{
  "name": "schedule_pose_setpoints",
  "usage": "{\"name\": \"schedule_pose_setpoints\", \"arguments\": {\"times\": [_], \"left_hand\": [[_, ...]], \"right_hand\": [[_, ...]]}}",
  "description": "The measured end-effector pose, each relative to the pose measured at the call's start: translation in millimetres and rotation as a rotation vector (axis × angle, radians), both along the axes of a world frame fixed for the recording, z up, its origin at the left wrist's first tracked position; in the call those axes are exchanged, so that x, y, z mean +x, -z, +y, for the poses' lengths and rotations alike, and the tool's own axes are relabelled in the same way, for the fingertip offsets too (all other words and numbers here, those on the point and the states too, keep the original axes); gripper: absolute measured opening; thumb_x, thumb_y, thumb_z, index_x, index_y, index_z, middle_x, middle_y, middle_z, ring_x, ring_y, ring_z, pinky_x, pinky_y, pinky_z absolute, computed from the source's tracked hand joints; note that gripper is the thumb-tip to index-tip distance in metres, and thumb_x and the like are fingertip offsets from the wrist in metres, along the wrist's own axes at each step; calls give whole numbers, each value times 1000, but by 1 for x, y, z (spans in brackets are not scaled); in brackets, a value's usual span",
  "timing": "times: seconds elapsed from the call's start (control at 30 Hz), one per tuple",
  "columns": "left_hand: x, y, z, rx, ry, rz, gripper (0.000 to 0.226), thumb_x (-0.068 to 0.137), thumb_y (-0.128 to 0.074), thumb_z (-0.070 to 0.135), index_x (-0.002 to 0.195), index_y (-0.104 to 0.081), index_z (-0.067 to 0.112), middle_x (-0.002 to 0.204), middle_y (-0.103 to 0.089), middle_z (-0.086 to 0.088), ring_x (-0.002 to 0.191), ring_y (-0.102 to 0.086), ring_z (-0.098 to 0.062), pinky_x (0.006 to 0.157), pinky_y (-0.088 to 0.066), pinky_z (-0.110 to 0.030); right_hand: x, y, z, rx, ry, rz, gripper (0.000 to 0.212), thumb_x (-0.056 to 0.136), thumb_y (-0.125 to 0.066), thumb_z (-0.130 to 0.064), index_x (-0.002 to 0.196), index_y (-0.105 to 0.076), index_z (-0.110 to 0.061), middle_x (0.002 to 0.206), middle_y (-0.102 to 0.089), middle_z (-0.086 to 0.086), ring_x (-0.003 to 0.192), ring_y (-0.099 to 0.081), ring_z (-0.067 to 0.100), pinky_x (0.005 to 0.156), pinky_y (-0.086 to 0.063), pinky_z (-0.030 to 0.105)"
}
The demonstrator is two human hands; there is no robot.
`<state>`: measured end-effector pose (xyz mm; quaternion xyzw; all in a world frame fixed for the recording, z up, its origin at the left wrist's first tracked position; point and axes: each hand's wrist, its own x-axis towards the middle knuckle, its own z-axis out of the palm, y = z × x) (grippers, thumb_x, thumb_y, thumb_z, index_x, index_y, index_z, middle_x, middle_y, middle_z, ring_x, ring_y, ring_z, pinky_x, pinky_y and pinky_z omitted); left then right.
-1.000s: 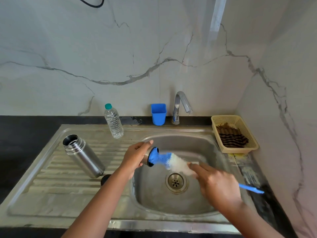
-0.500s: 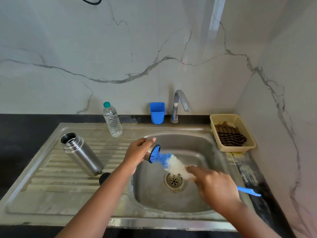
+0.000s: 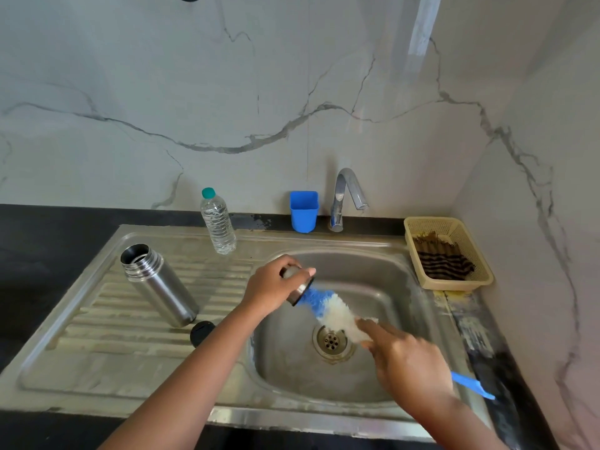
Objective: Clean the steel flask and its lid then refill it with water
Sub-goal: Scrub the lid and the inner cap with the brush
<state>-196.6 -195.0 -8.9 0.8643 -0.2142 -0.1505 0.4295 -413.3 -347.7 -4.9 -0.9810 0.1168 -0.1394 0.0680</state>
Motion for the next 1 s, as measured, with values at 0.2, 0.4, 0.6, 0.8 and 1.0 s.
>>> {"name": "schedule_pose_setpoints", "arguments": {"times": [0.2,0.4,0.6,0.8,1.0], "left_hand": [[-13,13,16,-648,11,510,38,81,-63,58,99,-67,26,88,-63,-9,63,-53,-12,46,-40,-21],[-11,10,6,-340,-78,339,20,90,-63,50,94,-62,30,79,-61,1,58,-50,-10,50,-39,-20],[12,15,23,-53,221,-89,23,82,-75,47,98,-65,34,84,-65,13,68,-57,-1,61,-41,-15],[-4,21,26,-745,76,613,53,71,-68,69,101,-67,26,88,-60,-9,64,-52,-13,44,-37,-20],[-2,40,17,-490,-277,215,11,86,-71,47,90,-66,38,78,-66,10,65,-60,-10,50,-46,-26]], "right_hand": [[-3,-4,-29,1289,-113,33,19,85,-71,-21,100,-72,-34,62,-42,-1,62,-41,13,66,-37,24],[-1,15,4,415,139,-50,36,83,-77,-24,108,-63,-45,72,-63,-20,56,-58,8,52,-47,29],[4,8,-10,446,-52,128,34,87,-72,-31,112,-60,-51,69,-60,-23,66,-59,8,61,-47,28],[2,-4,-15,1293,-104,46,21,84,-69,-22,102,-71,-32,59,-41,-7,58,-38,5,65,-36,20],[-3,-6,-7,506,114,104,25,90,-62,-46,111,-55,-57,73,-59,-27,63,-55,2,54,-40,17]]}}
